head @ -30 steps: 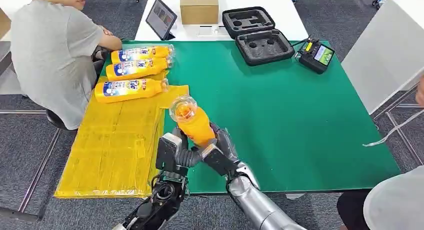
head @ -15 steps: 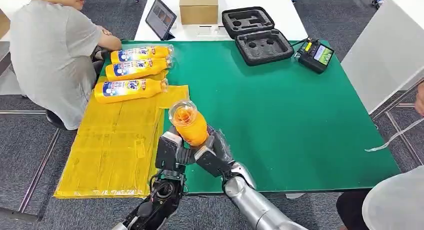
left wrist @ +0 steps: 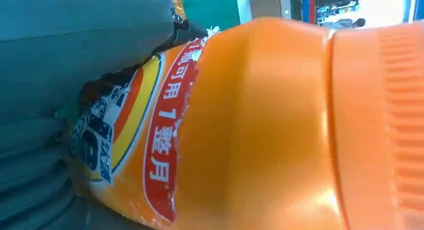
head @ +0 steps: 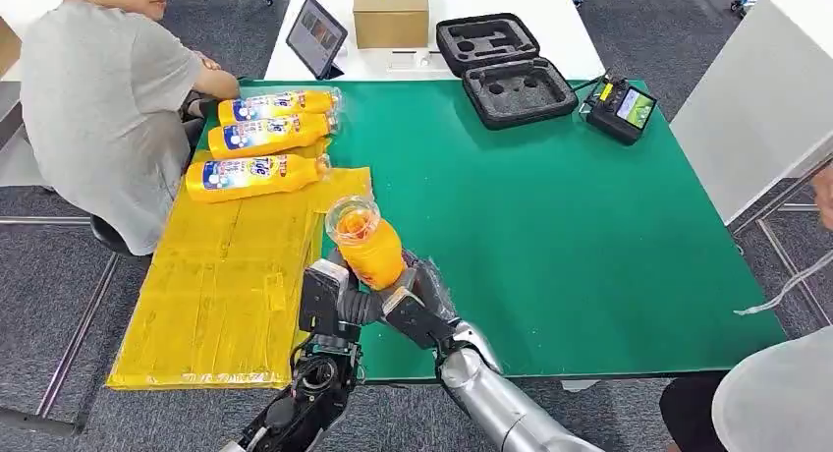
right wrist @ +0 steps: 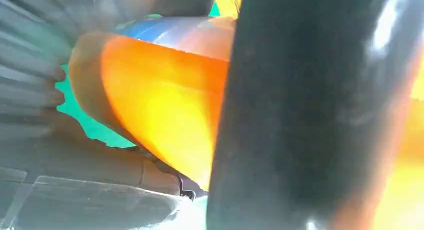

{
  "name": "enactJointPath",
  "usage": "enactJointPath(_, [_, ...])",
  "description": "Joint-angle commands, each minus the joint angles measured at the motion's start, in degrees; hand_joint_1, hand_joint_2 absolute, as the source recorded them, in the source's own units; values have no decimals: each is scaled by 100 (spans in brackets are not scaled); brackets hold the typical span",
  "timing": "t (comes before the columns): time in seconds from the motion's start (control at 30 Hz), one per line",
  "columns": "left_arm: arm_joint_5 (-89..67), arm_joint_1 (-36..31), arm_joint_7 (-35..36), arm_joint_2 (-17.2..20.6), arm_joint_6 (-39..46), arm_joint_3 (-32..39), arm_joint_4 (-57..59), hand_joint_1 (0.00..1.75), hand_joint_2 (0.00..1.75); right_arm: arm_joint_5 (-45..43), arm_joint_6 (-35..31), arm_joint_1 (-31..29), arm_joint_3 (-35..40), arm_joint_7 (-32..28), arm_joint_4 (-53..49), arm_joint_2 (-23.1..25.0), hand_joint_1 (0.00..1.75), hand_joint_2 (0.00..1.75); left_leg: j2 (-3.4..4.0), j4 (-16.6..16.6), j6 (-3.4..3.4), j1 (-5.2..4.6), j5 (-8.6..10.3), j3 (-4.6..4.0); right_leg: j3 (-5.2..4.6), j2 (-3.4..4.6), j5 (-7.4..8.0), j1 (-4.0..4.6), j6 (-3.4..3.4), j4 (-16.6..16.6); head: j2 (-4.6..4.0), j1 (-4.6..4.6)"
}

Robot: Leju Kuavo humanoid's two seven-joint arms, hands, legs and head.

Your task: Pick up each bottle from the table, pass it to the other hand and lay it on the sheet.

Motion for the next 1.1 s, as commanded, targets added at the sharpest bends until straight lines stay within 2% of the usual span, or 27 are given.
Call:
enactJointPath(0.03, [102,-302,13,-44,-301,-96,85,175,175,-271,635,-22,251,-2,285,41,134,175,-10,1,-8,5,-6,12,14,0,-7,4,-6,0,0,0])
enactJointPath(0.1, [102,-302,13,-44,-301,-96,85,175,175,-271,635,-22,251,-2,285,41,134,175,-8,1,-5,3,-3,5,7,-2,-4,3,-4,0,0,0])
enactJointPath(0.13, [186,-324,13,-43,-401,-117,164,175,175,-440,912,-7,171,-2,280,40,28,175,-10,2,-7,5,-5,9,11,-1,-6,4,-6,0,0,0])
enactJointPath(0.17, [255,-353,13,-42,-455,-145,237,175,175,-388,847,-14,199,-2,270,24,14,175,-10,1,-5,3,-3,6,8,-3,-5,2,-4,0,0,0])
enactJointPath(0.2, [385,-408,13,-41,-569,-195,381,175,175,-517,1059,-25,132,-2,303,44,0,175,-13,3,-7,6,-7,13,16,-3,-8,5,-6,1,0,2])
enactJointPath(0.33, [474,-511,13,31,-596,-332,540,175,175,-1055,2049,-143,-182,-2,676,163,0,175,-10,0,-5,3,-1,6,7,-3,-3,2,-5,-1,0,-2])
enactJointPath(0.43, [259,-537,13,286,-392,-295,400,175,175,-1098,2072,-120,-339,-2,846,186,0,175,-9,0,-8,5,-5,13,15,0,-6,3,-7,0,0,2])
enactJointPath(0.47, [229,-553,13,399,-371,-253,361,175,175,-1127,2104,-82,-385,-2,829,170,0,0,-4,-1,-7,4,-4,11,11,4,-3,3,-6,-1,0,0])
enactJointPath(0.63, [202,-149,26,1230,-314,312,-669,175,175,-1289,2065,439,-681,-2,413,-7,0,0,2,-11,-11,7,-5,26,22,12,-4,6,-10,-8,0,0])
enactJointPath(0.77, [90,-18,67,1269,-186,357,-913,175,175,-1329,2079,503,-747,-2,365,5,0,0,6,-9,-13,8,-11,34,26,21,-9,8,-12,-3,0,0])
enactJointPath(0.93, [-26,77,70,1624,-21,561,-1219,175,175,-1295,2105,649,-763,-2,95,-13,0,0,10,-7,-8,8,-7,15,11,20,-5,8,-7,-1,0,2])
enactJointPath(1.0, [-572,1,13,1775,378,535,-1240,175,175,-1200,1967,705,-795,-2,-99,-32,0,0,7,-3,-10,8,-7,13,8,18,-6,7,-9,4,0,2])
enactJointPath(1.1, [-691,50,62,2039,368,788,-1443,175,175,-1168,1771,838,-874,-2,-477,-90,0,0,3,-3,-12,8,-6,13,9,15,-7,6,-11,4,0,2])
